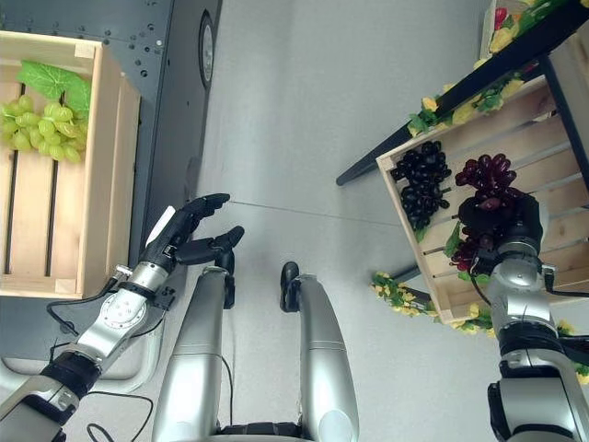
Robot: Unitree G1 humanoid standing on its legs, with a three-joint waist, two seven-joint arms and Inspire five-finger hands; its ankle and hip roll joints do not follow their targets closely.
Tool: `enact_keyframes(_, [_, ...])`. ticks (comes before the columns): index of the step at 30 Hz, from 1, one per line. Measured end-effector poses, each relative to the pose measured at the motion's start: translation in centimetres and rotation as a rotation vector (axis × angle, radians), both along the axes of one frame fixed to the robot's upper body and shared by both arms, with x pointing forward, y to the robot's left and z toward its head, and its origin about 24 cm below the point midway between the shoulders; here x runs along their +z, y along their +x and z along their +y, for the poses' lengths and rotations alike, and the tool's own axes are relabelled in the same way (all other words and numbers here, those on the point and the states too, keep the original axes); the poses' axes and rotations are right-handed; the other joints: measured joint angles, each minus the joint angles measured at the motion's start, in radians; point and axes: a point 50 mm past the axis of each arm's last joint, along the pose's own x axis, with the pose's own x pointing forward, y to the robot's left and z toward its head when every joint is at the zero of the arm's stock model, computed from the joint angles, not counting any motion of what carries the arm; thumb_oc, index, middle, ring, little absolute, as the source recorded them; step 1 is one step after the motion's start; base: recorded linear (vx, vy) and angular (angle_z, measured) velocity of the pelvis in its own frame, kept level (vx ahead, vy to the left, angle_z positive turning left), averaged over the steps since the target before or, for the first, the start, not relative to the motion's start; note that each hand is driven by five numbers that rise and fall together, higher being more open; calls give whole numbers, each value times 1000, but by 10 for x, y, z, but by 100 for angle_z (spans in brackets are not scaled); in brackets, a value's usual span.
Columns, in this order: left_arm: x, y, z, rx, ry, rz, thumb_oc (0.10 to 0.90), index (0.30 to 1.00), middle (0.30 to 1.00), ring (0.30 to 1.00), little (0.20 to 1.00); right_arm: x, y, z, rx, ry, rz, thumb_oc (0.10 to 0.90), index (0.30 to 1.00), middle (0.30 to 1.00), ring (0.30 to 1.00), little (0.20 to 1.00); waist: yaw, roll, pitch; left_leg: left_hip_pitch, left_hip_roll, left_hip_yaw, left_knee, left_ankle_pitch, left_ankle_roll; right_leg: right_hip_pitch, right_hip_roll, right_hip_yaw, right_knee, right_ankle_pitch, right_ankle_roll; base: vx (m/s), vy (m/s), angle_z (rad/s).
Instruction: Pick up the fruits from the basket on one side to the basket on the other side
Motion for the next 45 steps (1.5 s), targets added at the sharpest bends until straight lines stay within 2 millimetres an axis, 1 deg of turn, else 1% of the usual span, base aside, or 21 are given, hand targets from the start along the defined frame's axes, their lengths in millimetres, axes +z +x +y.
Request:
enact_keyframes(3, [1,0,0,0,-8,-4,800,900,900,900,900,2,2,-1,-9,10,8,400,300,300,300,300,0,0,0,-13,-4,-1,5,0,0,-14,-2,1,5,0,0,-11,6,-1])
enact_keyframes(4, [1,0,0,1,-12,-2,800,900,900,900,900,1,3,-1,-14,15,16,590,585,585,585,585,0,0,0,-14,-4,-1,7,0,0,-15,-2,1,7,-3,0,0,0,0])
enact_keyframes(5, [1,0,0,2,-13,-1,800,900,900,900,900,0,3,-3,-23,23,30,800,900,900,900,900,0,0,0,-14,-5,-1,8,0,0,-14,-3,1,9,-5,1,0,0,0])
enact_keyframes(15, [0,-1,0,-1,-12,1,800,900,900,900,900,-9,-1,-15,-120,73,123,800,900,900,900,900,1,0,0,-9,-6,-2,16,-3,0,-8,-3,1,16,-9,0,-4,9,0])
enact_keyframes(21, [-1,-1,0,0,-12,4,800,900,900,900,900,-6,-10,-29,-185,25,177,800,900,900,900,900,0,0,0,-2,-5,-1,16,-3,0,-2,-2,3,16,-9,1,2,5,0])
enact_keyframes(29, [-6,-3,-5,-13,-10,19,800,900,900,900,900,-8,-13,-31,-208,-7,208,800,900,900,900,900,0,0,0,40,-4,9,-7,-3,0,32,-4,9,4,-10,0,34,46,-1])
enact_keyframes(33, [-9,-6,-6,-17,-14,28,800,900,900,900,900,-6,-11,-30,-197,-25,189,800,900,900,900,900,0,1,0,66,-3,12,-23,-3,0,56,-5,10,-11,-11,-1,28,44,0])
enact_keyframes(35, [-12,-8,-6,-16,-20,30,800,900,900,900,900,1,-6,-24,-162,-79,169,800,900,900,900,900,-1,1,0,75,-3,14,-33,-3,0,64,-5,11,-18,-10,-1,32,59,-1])
enact_keyframes(37, [-15,-10,-8,-18,-30,37,800,900,900,900,900,10,1,-14,-100,-138,122,800,900,900,900,900,-3,1,0,91,-3,21,-43,-2,0,73,-5,18,-23,-10,-1,34,50,-4])
enact_keyframes(38, [-16,-11,-8,-17,-34,37,800,900,900,900,900,15,5,-5,-49,-185,98,800,900,900,900,900,-3,1,0,100,-3,24,-52,-3,0,80,-6,19,-26,-11,-3,29,34,-1])
enact_keyframes(39, [-16,-11,-9,-18,-39,33,800,900,900,900,900,17,9,3,-10,-206,69,800,900,900,900,900,-2,2,0,105,-3,24,-55,-2,0,85,-6,20,-31,-12,-4,34,33,1])
enact_keyframes(40, [-16,-11,-9,-18,-39,33,800,900,900,900,900,17,9,3,-10,-206,69,800,900,900,900,900,-2,2,0,105,-3,24,-55,-2,0,85,-6,20,-31,-12,-4,0,0,0])
enact_keyframes(41, [-17,-11,-9,-12,-45,34,800,900,900,900,900,19,12,11,23,-210,44,800,900,900,900,900,-2,2,0,111,-2,23,-57,-3,0,90,-7,17,-31,-14,-7,39,45,4])
enact_keyframes(42, [-18,-11,-12,-8,-60,32,800,900,900,900,900,15,16,27,96,-253,34,800,900,900,900,900,-1,2,0,125,-3,22,-57,-7,-3,106,-7,15,-31,-18,-11,35,47,5])
enact_keyframes(43, [-19,-11,-13,-5,-64,34,800,900,900,900,900,13,17,35,119,-245,17,800,900,900,900,900,-3,2,0,130,-3,22,-58,-9,-3,112,-7,15,-31,-20,-11,35,60,6])
enact_keyframes(45, [-21,-10,-15,3,-72,36,800,900,900,900,900,0,21,70,237,-235,-30,800,900,900,900,900,-5,2,0,150,-4,22,-64,-12,-4,131,-10,12,-34,-25,-14,22,50,4])
